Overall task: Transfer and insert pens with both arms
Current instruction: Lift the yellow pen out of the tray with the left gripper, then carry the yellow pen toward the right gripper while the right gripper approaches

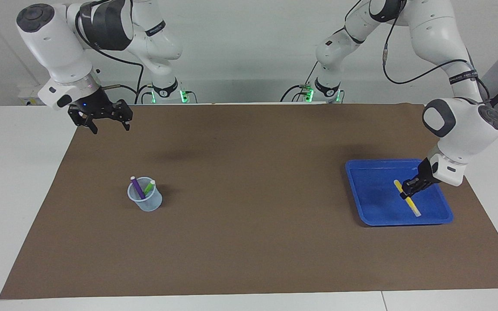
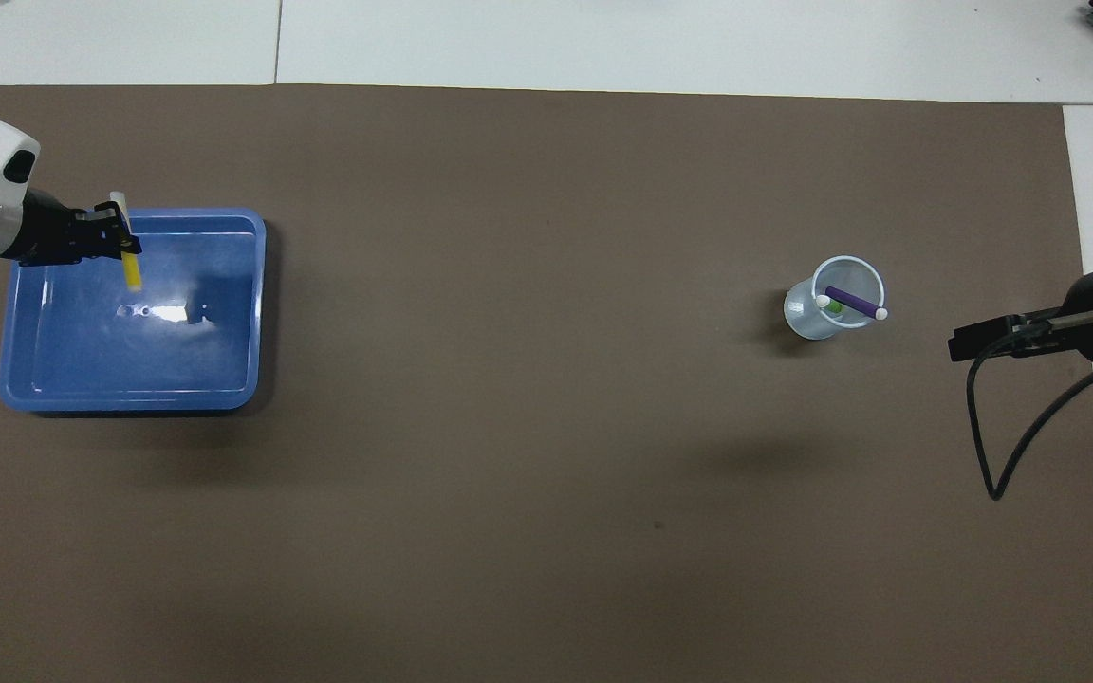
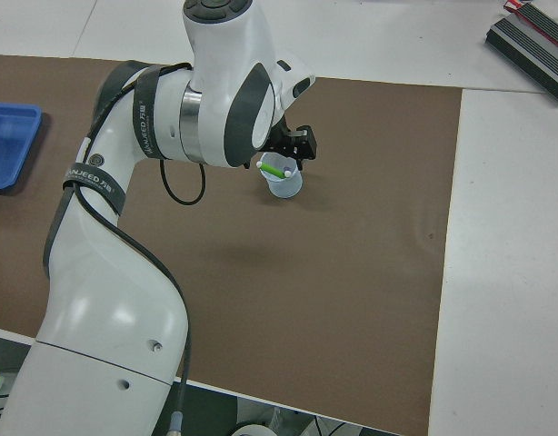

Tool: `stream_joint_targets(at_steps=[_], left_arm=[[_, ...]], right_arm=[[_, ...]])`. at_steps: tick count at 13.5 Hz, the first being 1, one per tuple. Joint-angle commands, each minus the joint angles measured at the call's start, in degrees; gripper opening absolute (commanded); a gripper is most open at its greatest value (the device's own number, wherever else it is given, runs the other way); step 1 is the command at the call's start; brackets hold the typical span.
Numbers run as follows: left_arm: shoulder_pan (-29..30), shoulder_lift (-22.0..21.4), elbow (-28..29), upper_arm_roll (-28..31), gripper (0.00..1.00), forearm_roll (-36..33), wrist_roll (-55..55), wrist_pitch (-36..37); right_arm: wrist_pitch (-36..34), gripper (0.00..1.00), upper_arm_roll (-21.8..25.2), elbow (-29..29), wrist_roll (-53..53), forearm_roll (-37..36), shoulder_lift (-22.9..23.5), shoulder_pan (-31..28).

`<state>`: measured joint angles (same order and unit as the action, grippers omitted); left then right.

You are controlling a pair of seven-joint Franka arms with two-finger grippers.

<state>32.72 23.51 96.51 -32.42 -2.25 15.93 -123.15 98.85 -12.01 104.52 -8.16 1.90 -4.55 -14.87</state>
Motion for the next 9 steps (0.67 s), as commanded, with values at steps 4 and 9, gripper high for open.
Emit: stream_joint_targets(at_steps=[4,9], left_arm=[[-9.5,-4.9,0.2,-3.2,0.00,2.3,34.0,2.7],[-12.1,-5.2,0.7,-11.3,0.00,3.0,64.1,-1.2]], right_arm=[[1.2,1.00,-0.1,6.4,-1.8,9.2,-3.5,-3.5],[1.9,1.00,-0.1,7.1,-7.5,24.6,-2.9,-5.5]])
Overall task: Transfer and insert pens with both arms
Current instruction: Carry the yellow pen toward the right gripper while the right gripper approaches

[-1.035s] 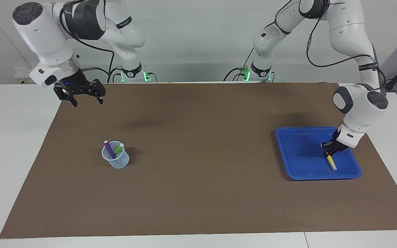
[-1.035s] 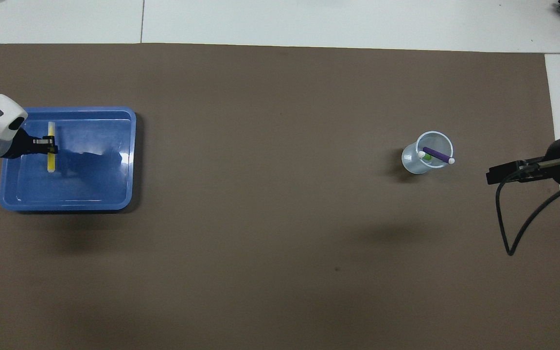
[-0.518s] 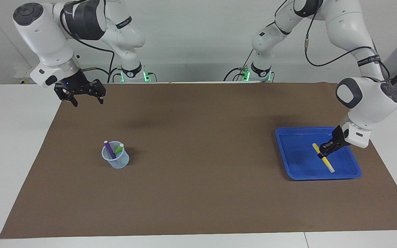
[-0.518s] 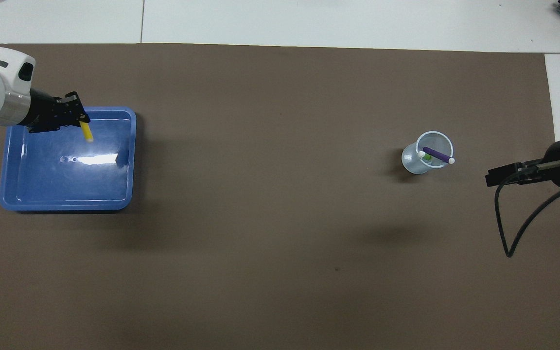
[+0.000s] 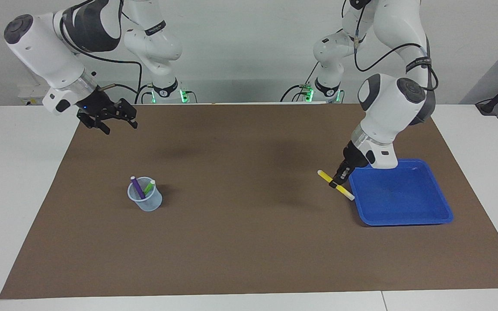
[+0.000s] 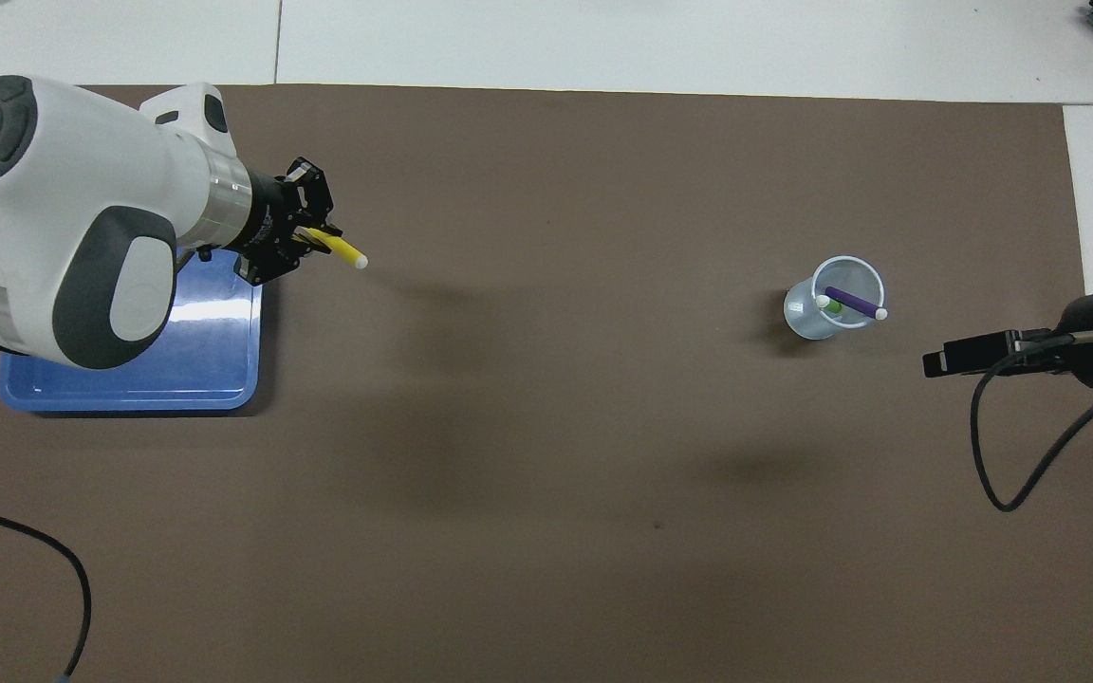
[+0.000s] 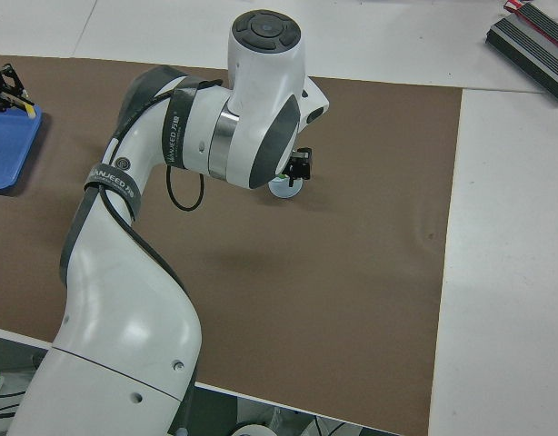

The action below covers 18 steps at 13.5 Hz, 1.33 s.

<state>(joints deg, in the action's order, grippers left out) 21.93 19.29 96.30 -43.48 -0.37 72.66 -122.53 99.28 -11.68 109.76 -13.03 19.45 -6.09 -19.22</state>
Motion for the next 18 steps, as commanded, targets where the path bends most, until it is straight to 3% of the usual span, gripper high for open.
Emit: stream_joint_targets(at_steps=[1,4,7,12,14,18], left_arm=[[-2.2,-1.1,1.2,-0.1,0.00,1.2,11.2,-2.9],[-5.0,-1.1,1.3,-0.1,0.00,0.6,27.7,-3.9],[-9.5,-1.1,1.3,0.1,0.00,0.5,38.1,-6.2],[-20.4,-1.0,1.3,0.1,0.00,-6.3,58.6,-12.2],[-24.6,-1.0,1.1,0.1,0.00,-9.9,65.6,-13.0],[-28.2,-0.3,0.9,0.0,0.00,-10.4,70.7,-19.3]], right_arm=[[1.9,1.00,-0.4,1.7,-2.7,11.9,-1.3,-1.2],[5.5,1.00,-0.4,2.0,-2.2,22.6,-1.3,1.0],[11.2,1.00,-0.5,2.4,-2.1,27.5,-1.0,5.5],[23.3,1.00,-0.4,2.6,5.6,27.7,2.0,14.6],[22.7,1.00,-0.4,2.4,5.5,27.2,2.1,14.6],[19.3,1.00,-0.4,1.2,5.0,22.7,2.6,14.2]])
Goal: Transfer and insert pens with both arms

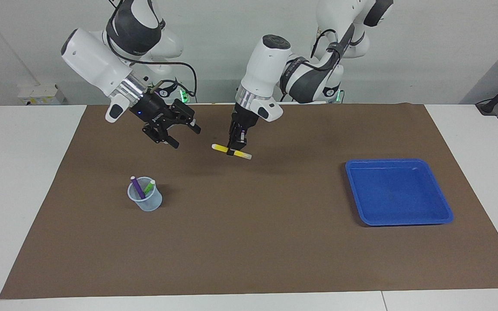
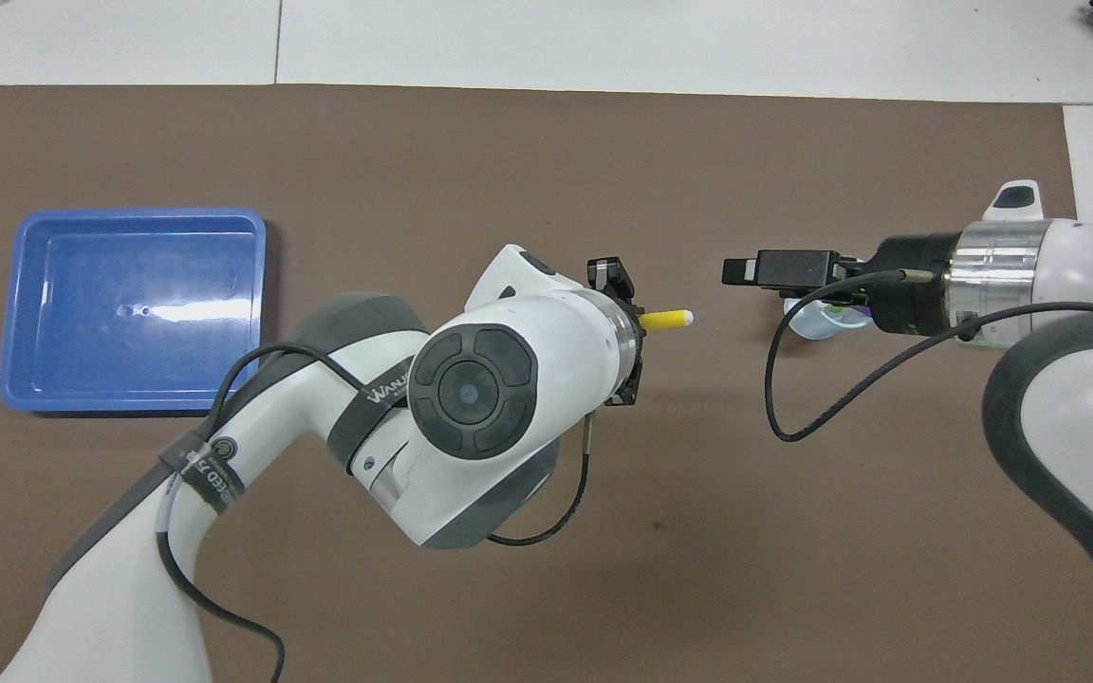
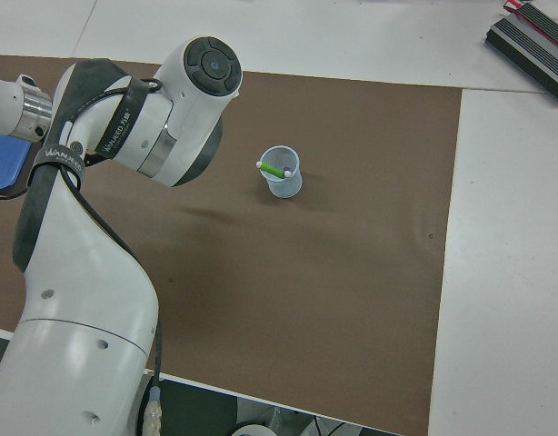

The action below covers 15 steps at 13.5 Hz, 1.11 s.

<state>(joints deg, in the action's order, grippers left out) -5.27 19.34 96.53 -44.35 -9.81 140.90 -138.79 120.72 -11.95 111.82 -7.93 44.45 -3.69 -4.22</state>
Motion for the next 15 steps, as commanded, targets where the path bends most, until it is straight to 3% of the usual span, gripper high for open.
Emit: stream_joint_targets(at_steps=[1,2,6,8,15], left_arm=[[-1.8,-0.4,0.6,0.8,0.00,-0.9,3.8,-4.3],[-1.9,-0.3,0.7,0.8,0.00,-0.9,5.1,-6.1],[-4.1,-0.1,0.6,0.9,0.00,-0.8,7.5,-10.6],[-4.2,0.1,0.6,0.9,0.00,-1.0,8.3,-13.8],[-4.6,0.0,0.9,2.3,0.00,-2.0,8.3,-15.8]], right_arm=[[-2.8,1.00,-0.2,-0.9,-0.3,-2.8,0.2,-1.0],[-2.9,1.00,-0.2,-0.9,-0.5,-3.5,0.2,-1.0],[-3.6,0.67,-0.2,-0.7,-0.2,-3.8,0.1,-1.0],[-3.7,0.57,-0.2,-0.7,-0.2,-3.8,0.1,-1.0],[-6.7,0.55,-0.1,-0.8,1.7,-3.8,-0.5,-1.2]])
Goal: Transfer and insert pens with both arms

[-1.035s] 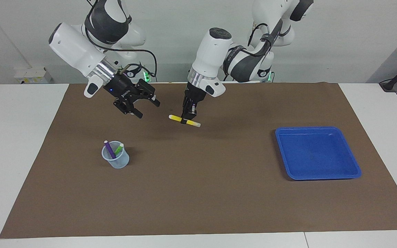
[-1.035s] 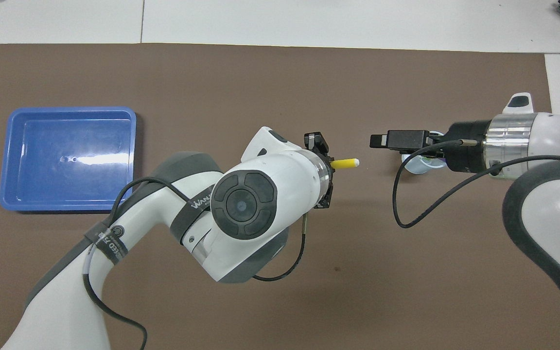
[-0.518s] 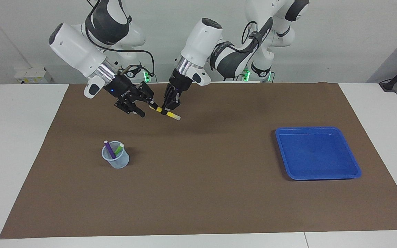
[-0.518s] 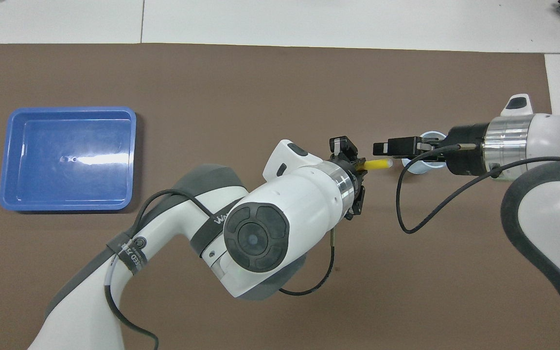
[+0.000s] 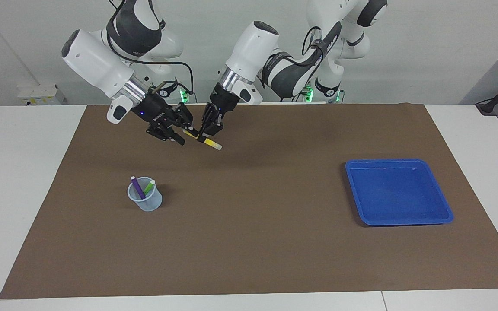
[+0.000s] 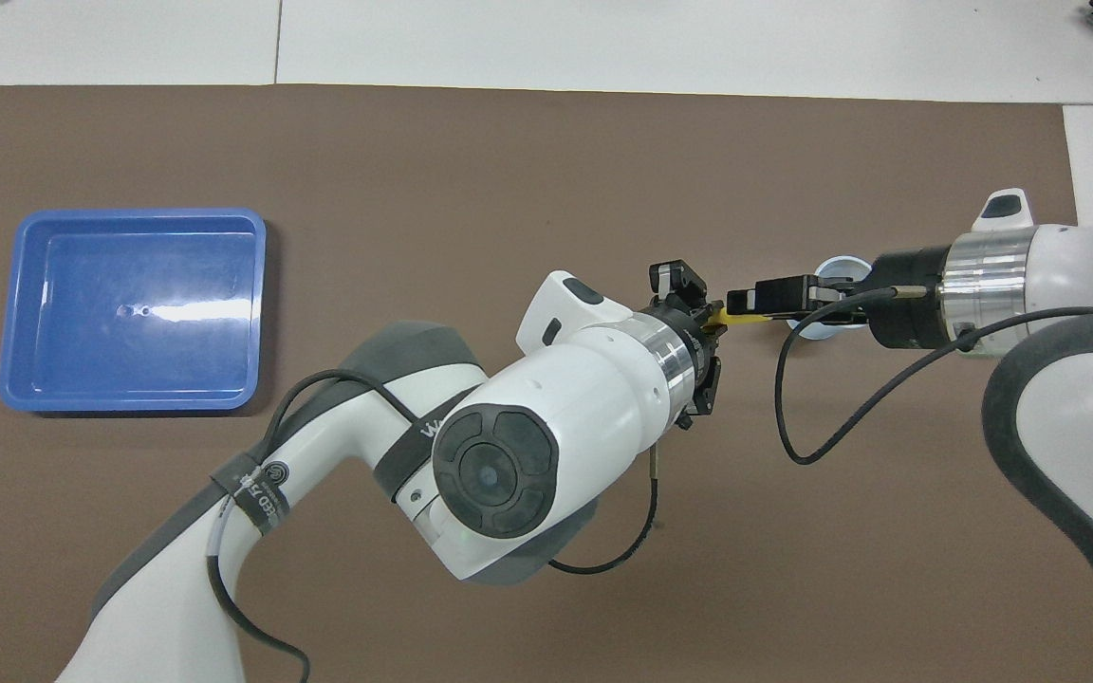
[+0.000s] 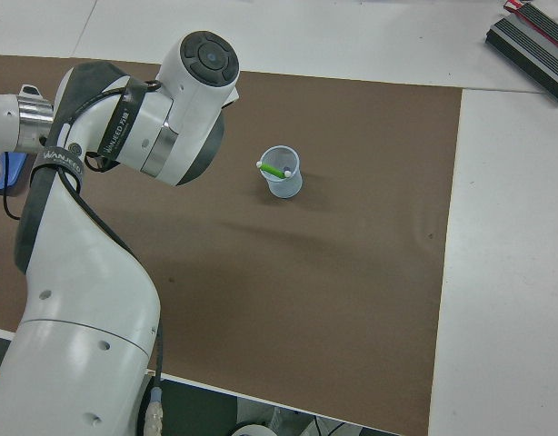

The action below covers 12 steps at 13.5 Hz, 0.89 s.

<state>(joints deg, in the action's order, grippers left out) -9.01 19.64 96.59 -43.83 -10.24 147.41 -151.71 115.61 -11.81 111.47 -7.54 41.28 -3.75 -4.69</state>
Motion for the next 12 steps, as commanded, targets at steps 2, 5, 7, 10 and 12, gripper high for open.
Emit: stream_joint_targets(at_steps=[2,5,7,10,12], left_arm=[[-0.9,-0.2,0.8,2.0,0.00,-1.6,1.7,-3.2],[-1.1,-0.2,0.8,2.1,0.00,-1.6,1.7,-4.0],[-1.2,-0.2,0.9,2.1,0.00,-1.7,1.7,-4.2],[-1.3,-0.2,1.0,2.1,0.00,-2.2,1.7,-5.3],[-1.4,-0.2,1.1,2.1,0.00,-2.4,1.7,-5.5]], right_arm=[[-1.7,0.53,-0.2,-0.6,1.3,-0.7,-0.5,-0.8],[-1.6,0.49,-0.2,-0.7,1.3,-0.7,-0.5,-0.8],[-1.7,0.49,-0.2,-1.1,1.4,-0.7,-0.5,-0.8],[-1.7,0.49,-0.2,-1.3,1.3,-0.7,-0.4,-0.8],[-1.7,0.49,-0.2,-2.0,1.3,-0.8,-0.2,-0.8]])
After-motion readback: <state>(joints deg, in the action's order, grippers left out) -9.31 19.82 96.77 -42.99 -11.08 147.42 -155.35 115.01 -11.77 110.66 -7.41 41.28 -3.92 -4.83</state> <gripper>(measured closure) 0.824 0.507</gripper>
